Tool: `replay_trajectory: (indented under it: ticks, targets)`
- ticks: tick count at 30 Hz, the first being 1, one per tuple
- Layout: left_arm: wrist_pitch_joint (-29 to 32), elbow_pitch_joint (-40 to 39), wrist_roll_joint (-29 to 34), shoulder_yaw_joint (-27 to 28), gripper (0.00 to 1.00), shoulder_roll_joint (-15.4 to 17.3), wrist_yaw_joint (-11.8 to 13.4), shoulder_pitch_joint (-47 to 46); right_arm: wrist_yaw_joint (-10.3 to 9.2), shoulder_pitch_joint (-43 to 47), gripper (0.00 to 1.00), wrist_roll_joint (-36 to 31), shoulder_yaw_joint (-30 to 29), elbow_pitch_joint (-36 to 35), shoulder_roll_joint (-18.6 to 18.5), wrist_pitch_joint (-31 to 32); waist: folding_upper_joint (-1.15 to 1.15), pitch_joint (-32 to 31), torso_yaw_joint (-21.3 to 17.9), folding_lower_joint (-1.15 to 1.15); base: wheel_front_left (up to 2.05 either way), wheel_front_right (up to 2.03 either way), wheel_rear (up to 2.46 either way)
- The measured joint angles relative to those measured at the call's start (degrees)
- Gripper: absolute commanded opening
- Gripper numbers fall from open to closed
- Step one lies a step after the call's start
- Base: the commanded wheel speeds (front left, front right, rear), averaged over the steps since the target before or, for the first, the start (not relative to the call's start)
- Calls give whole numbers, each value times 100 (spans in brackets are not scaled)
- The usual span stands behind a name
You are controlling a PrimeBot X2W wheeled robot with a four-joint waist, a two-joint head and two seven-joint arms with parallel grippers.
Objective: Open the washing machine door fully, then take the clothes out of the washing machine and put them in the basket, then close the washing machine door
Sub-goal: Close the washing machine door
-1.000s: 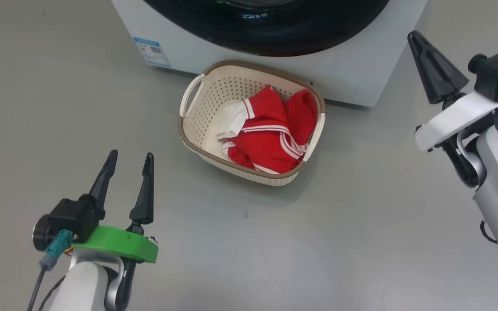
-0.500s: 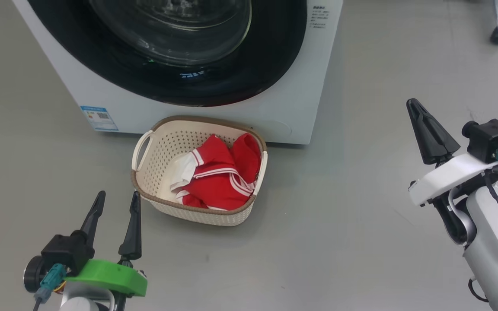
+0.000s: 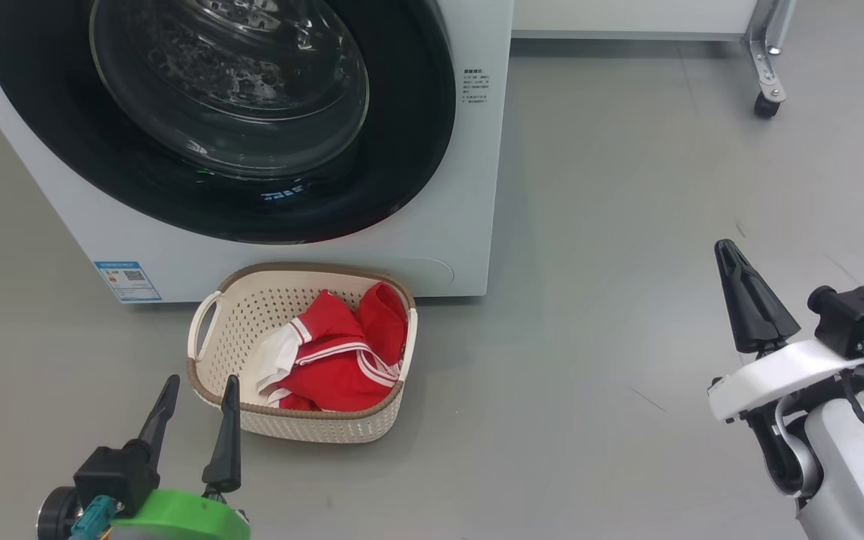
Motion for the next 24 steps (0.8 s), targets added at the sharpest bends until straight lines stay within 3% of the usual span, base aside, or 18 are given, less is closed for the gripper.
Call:
replay_trajectory:
  ticks: [11, 16, 17, 18, 19, 20, 24]
  targets:
    - [0, -31, 10, 23, 100, -37, -1, 80, -286, 810, 0, -11, -543, -488, 127, 0, 0, -128, -183, 0, 0, 0, 0]
    - [0, -25, 33, 21, 100, -49, -1, 126, -327, 1166, 0, -188, -545, -620, 224, 0, 0, -133, -188, 0, 0, 0, 0]
    - [0, -25, 33, 20, 100, -54, -4, 137, -328, 1228, 30, -211, -548, -646, 245, 0, 0, -134, -188, 0, 0, 0, 0]
    - [0, -25, 35, 18, 100, -57, -4, 148, -333, 1279, 48, -231, -555, -672, 272, 0, 0, -136, -188, 0, 0, 0, 0]
    - [0, -24, 42, 16, 100, -57, -5, 154, -338, 1322, 96, -265, -566, -709, 292, 0, 0, -137, -188, 0, 0, 0, 0]
    - [0, -24, 42, 16, 100, -59, -5, 155, -359, 1356, 100, -274, -580, -725, 310, 0, 0, -139, -188, 0, 0, 0, 0]
    - [0, -29, 42, 214, 100, -91, 88, 156, -377, 1454, 100, -365, -624, -844, 356, 0, 0, -145, -187, 0, 0, 0, 0]
